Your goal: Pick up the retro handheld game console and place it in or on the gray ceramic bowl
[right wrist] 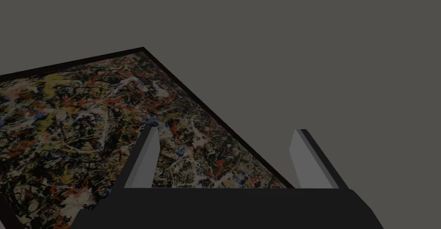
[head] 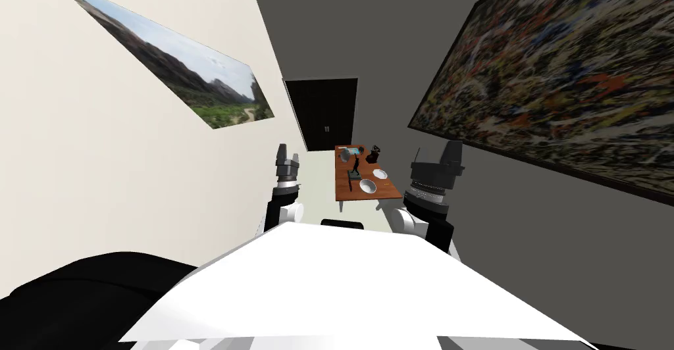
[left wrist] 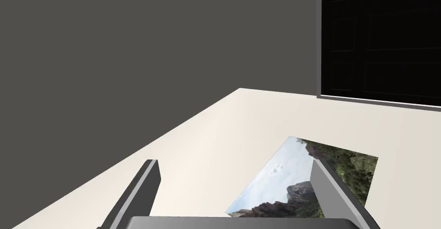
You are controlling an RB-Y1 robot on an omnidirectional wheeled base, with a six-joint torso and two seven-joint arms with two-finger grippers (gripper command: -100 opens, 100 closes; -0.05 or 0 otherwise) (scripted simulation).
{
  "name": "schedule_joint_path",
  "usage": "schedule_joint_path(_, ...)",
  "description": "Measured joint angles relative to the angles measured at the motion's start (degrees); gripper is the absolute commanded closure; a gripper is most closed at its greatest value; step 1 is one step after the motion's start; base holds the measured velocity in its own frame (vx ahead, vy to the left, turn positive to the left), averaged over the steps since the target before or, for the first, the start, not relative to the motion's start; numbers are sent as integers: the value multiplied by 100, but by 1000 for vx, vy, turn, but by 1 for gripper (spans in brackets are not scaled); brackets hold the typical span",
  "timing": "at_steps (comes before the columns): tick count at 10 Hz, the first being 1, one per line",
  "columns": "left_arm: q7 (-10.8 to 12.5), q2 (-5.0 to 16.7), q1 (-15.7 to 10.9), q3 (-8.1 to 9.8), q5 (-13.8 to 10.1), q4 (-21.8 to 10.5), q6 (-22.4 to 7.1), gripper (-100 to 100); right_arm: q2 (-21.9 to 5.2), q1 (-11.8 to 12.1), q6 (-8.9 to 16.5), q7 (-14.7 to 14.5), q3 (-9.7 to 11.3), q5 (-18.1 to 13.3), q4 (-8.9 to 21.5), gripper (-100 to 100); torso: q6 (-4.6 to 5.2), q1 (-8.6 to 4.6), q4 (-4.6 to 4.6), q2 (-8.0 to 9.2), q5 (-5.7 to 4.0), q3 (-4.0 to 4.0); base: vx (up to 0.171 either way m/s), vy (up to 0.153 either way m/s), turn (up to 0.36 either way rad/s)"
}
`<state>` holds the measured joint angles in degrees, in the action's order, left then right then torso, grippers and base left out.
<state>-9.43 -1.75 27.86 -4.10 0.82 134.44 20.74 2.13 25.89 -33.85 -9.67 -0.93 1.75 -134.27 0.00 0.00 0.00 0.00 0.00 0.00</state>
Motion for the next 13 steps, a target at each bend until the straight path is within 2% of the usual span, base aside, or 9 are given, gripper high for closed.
schedule_joint_path(2,0,207,-36,-68,-118,-129,-104,-100,0,-1,0,0,1,0,0,0,2,-11,4,18,-2,10,-62,-34,-204)
schedule_joint_path(5,27,561,-134,-152,-417,-504,-301,-100,0,-2,0,0,1,0,0,0,3,-14,6,29,-3,16,-65,-34,-214)
schedule_joint_path(7,32,703,-173,-208,-559,-694,-414,-100,0,-1,0,0,0,0,0,0,1,-7,4,19,-1,11,-38,-20,-125)
schedule_joint_path(13,32,767,-191,-231,-629,-762,-487,-100,0,1,0,0,0,0,0,0,-2,6,0,-3,1,-1,1,0,2)
